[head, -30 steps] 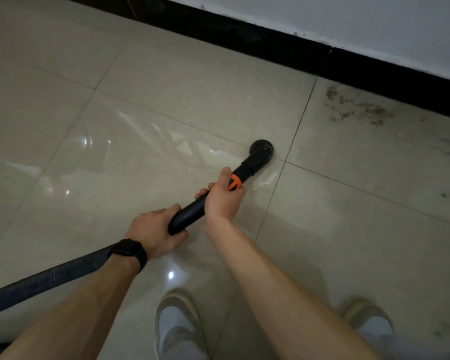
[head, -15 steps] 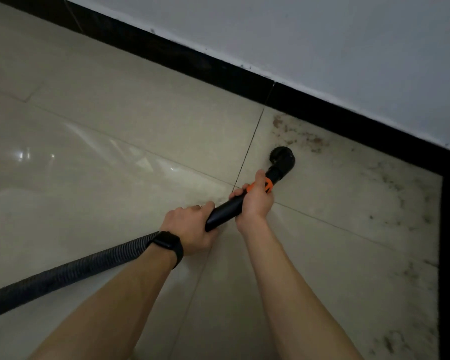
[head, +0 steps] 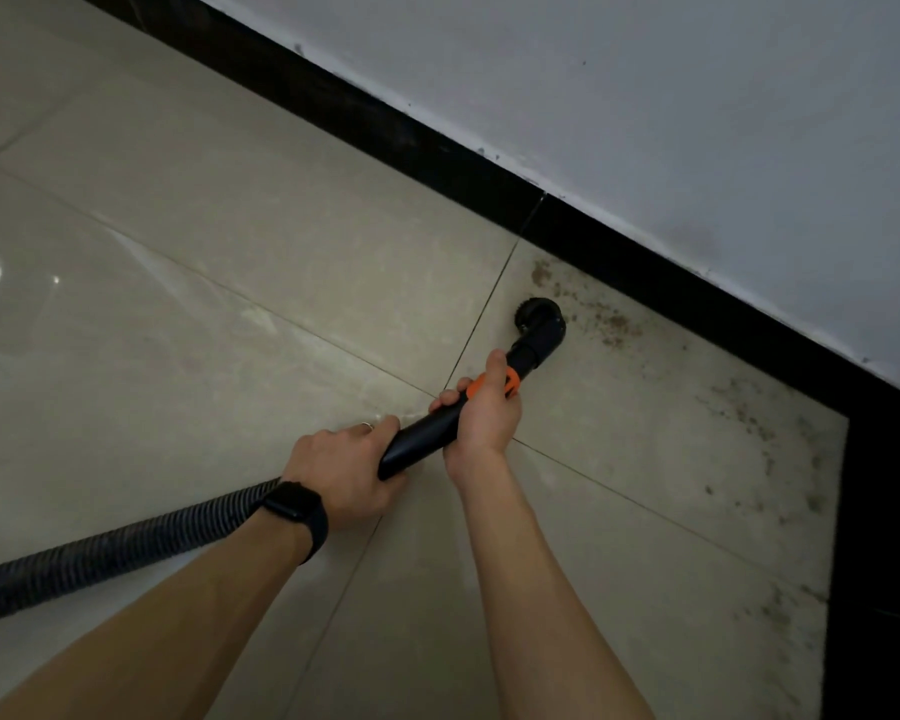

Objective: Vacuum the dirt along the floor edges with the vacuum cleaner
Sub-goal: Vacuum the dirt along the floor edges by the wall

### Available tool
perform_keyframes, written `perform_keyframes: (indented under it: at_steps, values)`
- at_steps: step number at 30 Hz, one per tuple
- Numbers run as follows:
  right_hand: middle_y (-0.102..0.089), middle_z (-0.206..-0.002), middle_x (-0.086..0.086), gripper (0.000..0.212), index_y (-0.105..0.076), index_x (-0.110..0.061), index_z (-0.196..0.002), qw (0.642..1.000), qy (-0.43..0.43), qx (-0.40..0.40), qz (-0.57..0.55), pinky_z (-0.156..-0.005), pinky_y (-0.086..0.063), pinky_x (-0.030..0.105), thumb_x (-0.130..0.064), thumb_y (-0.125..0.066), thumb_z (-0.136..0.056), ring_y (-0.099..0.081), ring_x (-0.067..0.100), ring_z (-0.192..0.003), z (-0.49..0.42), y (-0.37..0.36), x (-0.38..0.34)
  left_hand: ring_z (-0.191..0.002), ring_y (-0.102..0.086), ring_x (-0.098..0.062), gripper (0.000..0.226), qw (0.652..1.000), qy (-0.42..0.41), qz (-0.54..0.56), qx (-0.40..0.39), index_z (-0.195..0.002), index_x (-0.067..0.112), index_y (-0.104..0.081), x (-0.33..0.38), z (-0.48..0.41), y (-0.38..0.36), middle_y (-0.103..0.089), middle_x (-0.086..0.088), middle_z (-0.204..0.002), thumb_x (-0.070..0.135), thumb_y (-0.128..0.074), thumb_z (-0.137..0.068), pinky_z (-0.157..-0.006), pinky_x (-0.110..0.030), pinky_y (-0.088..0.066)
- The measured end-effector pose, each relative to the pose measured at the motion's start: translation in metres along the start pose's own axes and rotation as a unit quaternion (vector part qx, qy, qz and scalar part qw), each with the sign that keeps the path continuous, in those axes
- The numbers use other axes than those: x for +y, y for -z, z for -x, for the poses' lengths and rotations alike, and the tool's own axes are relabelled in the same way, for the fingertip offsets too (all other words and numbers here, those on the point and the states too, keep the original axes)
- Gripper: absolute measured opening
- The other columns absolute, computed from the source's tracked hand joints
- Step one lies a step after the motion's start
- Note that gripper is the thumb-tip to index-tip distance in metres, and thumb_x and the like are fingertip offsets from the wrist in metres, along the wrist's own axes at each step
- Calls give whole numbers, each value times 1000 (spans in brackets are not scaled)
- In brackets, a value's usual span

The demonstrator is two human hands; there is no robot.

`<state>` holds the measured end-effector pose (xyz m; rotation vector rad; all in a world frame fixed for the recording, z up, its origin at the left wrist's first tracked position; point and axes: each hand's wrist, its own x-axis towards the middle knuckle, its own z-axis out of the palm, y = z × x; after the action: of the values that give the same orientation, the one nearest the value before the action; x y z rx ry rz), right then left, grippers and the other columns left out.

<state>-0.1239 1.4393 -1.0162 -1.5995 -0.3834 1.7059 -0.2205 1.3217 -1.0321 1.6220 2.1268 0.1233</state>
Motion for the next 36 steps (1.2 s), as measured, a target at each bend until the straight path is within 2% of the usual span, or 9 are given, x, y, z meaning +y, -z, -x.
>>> perform_keyframes:
  at_steps: [10,16,19,25,31,36]
  values:
    - [-51,-57,-2,29,-52,-13,-94,1000,6,-13,15,-45,-46,27,-39,-65,-100,-48,15,-43,-20,-14,-15,-71,-60,-22,30,1000,4,17,20,-103,35,-36,2,-25,2,-60,9,-90,57,-46,-86,-61,-30,-42]
    - [-52,-57,-2,30,-52,-13,-95,1000,14,-17,13,-45,-47,27,-40,-66,-100,-48,14,-44,-33,-20,-23,-61,-49,-19,31,999,3,25,23,-92,38,-23,4,-41,3,-49,12,-79,57,-45,-84,-58,-29,-38]
    - [-52,-57,-2,30,-52,-13,-94,1000,18,-16,9,-45,-47,27,-39,-66,-100,-49,14,-43,-38,-22,-27,-60,-47,-18,29,999,3,23,25,-93,37,-27,5,-50,3,-46,12,-77,56,-46,-83,-57,-28,-37]
    - [-52,-56,-2,30,-51,-13,-93,1000,22,-11,11,-44,-46,27,-39,-65,-101,-49,14,-42,-50,-30,-36,-57,-45,-17,31,999,2,39,34,-88,39,-20,7,-65,6,-47,12,-72,57,-44,-81,-56,-29,-36]
    - [-54,-54,-3,30,-56,-13,-94,998,39,7,43,-42,-46,26,-40,-65,-101,-48,14,-40,-59,-50,-39,-58,-48,-17,33,997,27,61,37,-89,37,-24,5,-74,8,-48,12,-72,56,-50,-81,-55,-28,-37]
    - [-57,-69,5,38,-58,-7,-112,993,54,37,101,-43,-47,25,-44,-62,-101,-51,12,-37,-62,-76,-39,-53,-50,-9,27,989,51,136,17,-85,35,-38,-7,-79,23,-53,11,-63,56,-53,-75,-49,-24,-37]
